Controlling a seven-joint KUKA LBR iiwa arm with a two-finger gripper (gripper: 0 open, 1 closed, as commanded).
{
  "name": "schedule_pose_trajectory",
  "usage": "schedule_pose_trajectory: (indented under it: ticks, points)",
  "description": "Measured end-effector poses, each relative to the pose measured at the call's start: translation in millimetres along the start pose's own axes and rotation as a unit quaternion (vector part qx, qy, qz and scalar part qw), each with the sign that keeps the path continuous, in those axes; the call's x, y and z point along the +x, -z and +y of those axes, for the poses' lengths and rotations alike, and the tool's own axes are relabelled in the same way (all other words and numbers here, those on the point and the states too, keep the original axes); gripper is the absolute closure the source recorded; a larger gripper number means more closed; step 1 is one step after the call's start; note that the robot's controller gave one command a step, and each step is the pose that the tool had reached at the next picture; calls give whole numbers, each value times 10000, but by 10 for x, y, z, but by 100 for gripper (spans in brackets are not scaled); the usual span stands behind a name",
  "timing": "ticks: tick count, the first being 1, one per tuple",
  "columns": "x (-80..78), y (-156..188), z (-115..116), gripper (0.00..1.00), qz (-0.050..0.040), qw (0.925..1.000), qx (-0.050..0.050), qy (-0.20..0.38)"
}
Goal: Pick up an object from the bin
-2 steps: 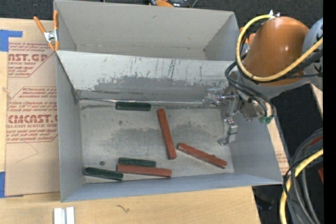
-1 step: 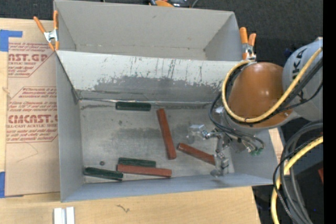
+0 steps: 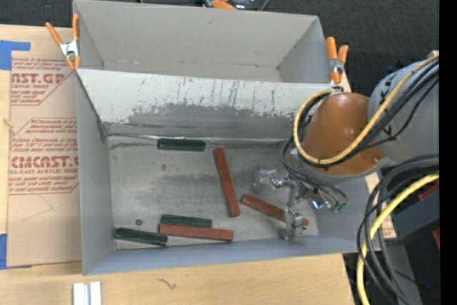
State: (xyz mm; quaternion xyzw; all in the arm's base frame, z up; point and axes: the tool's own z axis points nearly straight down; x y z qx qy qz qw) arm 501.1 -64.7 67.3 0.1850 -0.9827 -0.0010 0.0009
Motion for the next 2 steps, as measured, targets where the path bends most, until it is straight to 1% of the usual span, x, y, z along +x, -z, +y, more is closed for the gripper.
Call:
schedule_pose_trajectory:
  ticks: [1, 2]
  points:
    - [-5, 19, 1, 100, -9, 10000, 7, 7]
    - [140, 1562, -192, 100, -49, 9998, 38, 206]
